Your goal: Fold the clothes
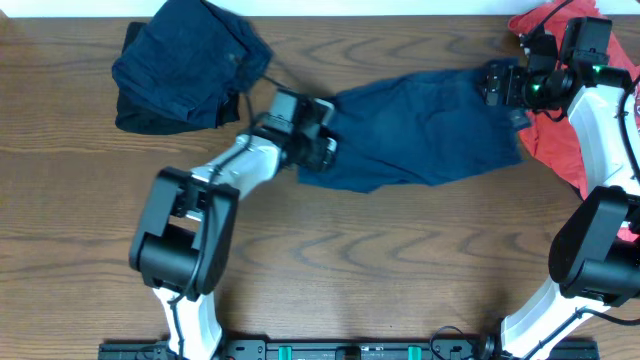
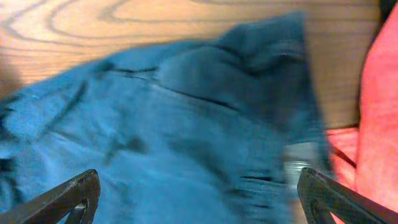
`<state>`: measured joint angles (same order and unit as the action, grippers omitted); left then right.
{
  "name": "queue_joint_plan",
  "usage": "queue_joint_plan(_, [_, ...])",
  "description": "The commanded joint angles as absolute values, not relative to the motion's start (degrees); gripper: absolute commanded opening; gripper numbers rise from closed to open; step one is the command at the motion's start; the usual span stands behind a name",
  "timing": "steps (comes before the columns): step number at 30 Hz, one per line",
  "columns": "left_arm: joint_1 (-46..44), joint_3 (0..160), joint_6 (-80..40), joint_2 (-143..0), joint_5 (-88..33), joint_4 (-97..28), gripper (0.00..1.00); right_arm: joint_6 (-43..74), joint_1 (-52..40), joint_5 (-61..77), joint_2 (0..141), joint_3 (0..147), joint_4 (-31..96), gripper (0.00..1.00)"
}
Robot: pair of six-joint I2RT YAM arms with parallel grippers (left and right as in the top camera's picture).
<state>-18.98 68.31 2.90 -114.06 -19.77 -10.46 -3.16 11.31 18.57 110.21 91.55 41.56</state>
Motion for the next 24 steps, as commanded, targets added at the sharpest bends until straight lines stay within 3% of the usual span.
queue_joint_plan(1, [-14.09, 69.36, 1.23, -115.39, -15.79, -13.39, 0.7, -3.51, 11.33, 16.73, 110.54, 92.03, 42.0, 0.99])
queue_joint_plan(24, [-12.01, 69.36, 3.42, -115.39, -15.94, -17.76, 0.71, -5.08, 10.9, 18.55, 124.75, 92.03, 42.7, 0.99])
